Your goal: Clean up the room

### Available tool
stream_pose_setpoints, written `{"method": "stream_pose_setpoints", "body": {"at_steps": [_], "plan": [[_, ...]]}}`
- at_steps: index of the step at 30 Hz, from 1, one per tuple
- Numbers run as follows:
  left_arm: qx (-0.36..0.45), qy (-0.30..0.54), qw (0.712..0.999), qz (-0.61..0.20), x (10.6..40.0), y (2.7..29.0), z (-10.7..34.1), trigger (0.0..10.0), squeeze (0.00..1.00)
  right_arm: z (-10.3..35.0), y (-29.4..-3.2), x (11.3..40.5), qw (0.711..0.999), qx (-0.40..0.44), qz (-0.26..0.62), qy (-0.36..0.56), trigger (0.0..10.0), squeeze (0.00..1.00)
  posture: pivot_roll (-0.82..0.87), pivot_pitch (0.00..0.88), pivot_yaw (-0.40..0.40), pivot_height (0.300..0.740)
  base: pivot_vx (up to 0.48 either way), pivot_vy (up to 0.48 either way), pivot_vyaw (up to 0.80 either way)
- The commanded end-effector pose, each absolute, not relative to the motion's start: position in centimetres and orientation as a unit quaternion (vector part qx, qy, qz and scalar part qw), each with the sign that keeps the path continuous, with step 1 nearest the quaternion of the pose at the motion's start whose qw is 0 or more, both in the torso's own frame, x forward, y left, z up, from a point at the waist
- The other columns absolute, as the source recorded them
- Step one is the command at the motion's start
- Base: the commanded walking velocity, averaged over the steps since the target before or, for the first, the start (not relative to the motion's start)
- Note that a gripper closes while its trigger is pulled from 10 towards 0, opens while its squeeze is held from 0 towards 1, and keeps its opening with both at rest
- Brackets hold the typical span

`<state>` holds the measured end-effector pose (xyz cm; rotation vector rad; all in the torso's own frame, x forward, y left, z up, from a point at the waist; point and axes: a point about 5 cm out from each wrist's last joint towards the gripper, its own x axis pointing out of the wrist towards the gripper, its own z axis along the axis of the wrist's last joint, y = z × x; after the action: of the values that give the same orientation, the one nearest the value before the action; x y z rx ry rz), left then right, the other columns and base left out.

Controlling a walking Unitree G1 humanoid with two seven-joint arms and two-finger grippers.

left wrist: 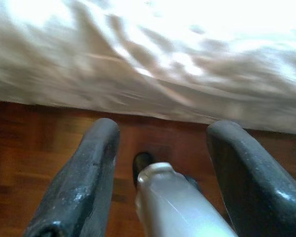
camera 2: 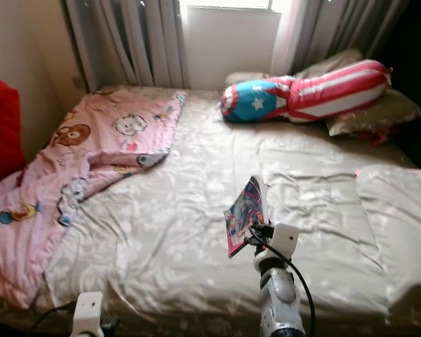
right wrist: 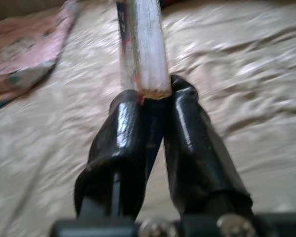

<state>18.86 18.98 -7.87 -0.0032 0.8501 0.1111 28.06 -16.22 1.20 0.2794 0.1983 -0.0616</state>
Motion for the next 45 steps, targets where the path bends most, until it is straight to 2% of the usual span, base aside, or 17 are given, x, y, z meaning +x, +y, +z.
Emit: {"method": "stream_pose_setpoints", "body": {"at_steps": [1,13,19,26,35,41,45], "plan": [[0.006,0.414,0.908,0.061,18.7,19.9,-7.8,10.0,0.00,2.2,-15.9,28.8,0.987,0.138,-0.024,0.074,10.0,0.00,-0.01,0.000,-0.067,0.740,0.000,-0.341,0.00],[0.006,0.415,0.908,0.060,18.6,19.9,-7.9,10.0,0.00,2.3,-15.6,29.0,0.989,0.128,-0.012,0.075,10.0,0.00,-0.02,0.000,-0.064,0.740,0.000,-0.341,0.00],[-0.006,0.411,0.909,0.064,18.7,19.9,-7.8,10.0,0.00,2.2,-15.9,28.9,0.991,0.110,-0.007,0.082,10.0,0.00,-0.03,0.000,-0.067,0.740,0.000,0.000,0.00],[-0.013,0.407,0.911,0.063,18.8,19.9,-7.7,10.0,0.00,2.2,-16.7,29.0,0.988,0.122,-0.042,0.082,10.0,0.00,-0.03,0.000,-0.061,0.740,0.000,0.000,0.00],[-0.014,0.410,0.910,0.063,18.8,20.1,-7.7,10.0,0.00,2.2,-16.3,29.0,0.987,0.130,-0.052,0.078,10.0,0.00,-0.03,0.002,-0.054,0.740,0.000,0.000,0.00],[-0.014,0.410,0.910,0.063,18.8,20.1,-7.7,10.0,0.00,2.0,-15.9,28.8,0.990,0.114,-0.027,0.081,10.0,0.00,-0.03,0.007,-0.056,0.740,0.000,0.000,0.00],[-0.014,0.410,0.910,0.062,18.8,20.0,-7.8,10.0,0.00,2.0,-15.9,28.8,0.990,0.113,-0.028,0.082,10.0,0.00,-0.03,0.010,-0.057,0.740,0.282,0.000,0.00]]}}
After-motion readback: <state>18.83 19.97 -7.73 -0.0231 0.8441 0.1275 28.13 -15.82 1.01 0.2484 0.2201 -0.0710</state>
